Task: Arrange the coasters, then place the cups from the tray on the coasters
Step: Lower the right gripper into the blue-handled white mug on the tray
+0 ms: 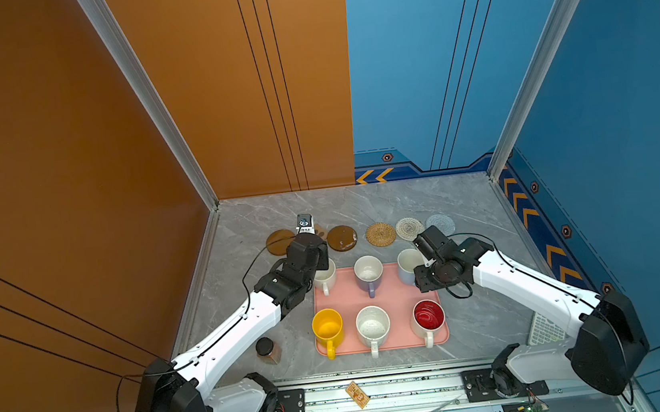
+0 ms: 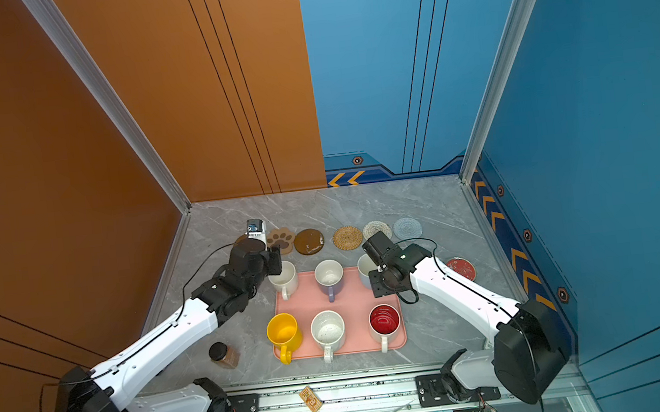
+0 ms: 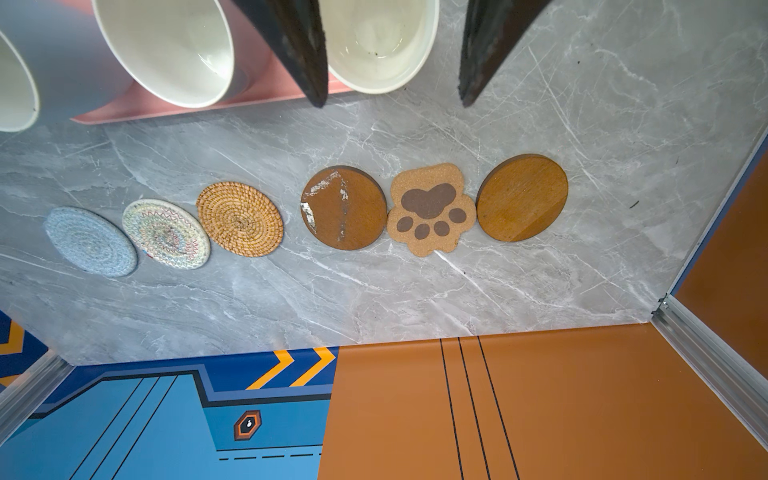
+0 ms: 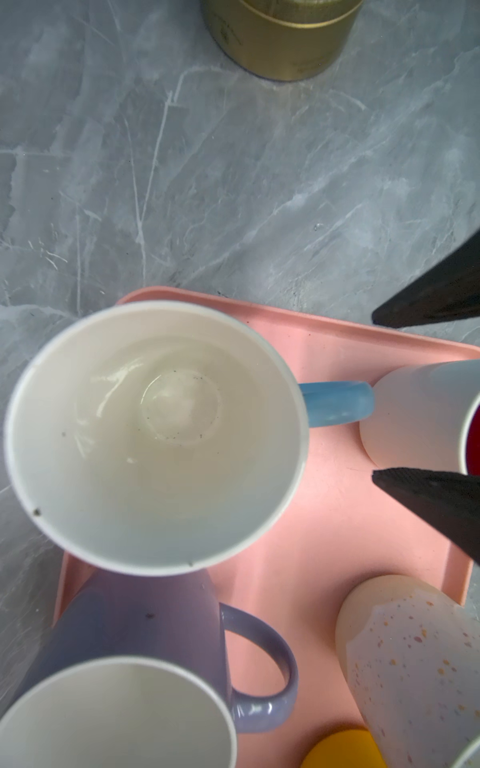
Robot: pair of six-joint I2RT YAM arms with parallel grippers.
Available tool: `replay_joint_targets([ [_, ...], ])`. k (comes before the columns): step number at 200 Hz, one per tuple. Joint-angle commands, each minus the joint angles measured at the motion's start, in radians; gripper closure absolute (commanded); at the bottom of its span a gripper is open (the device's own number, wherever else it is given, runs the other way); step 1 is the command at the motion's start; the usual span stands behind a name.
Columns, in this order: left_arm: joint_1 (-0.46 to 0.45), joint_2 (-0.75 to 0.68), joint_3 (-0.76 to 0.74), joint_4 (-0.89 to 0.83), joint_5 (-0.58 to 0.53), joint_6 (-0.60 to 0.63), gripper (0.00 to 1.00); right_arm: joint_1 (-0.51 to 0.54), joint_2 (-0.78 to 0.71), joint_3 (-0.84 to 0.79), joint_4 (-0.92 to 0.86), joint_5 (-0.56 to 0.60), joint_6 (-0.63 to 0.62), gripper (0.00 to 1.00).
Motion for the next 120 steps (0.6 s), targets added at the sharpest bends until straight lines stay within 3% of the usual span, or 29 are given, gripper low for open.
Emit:
replay_joint_targets([
  [1,0.016,-0.005,-0.013,0.015,0.020,-0.014,0.48,-0.010,0.031,0.033,0.006,-0.023,-0.034,0.49],
  [120,0.031,0.000,-0.019,0.029,0.054,-0.028,0.48,-0.034,0.092,0.027,0.077,-0.032,-0.047,0.63],
])
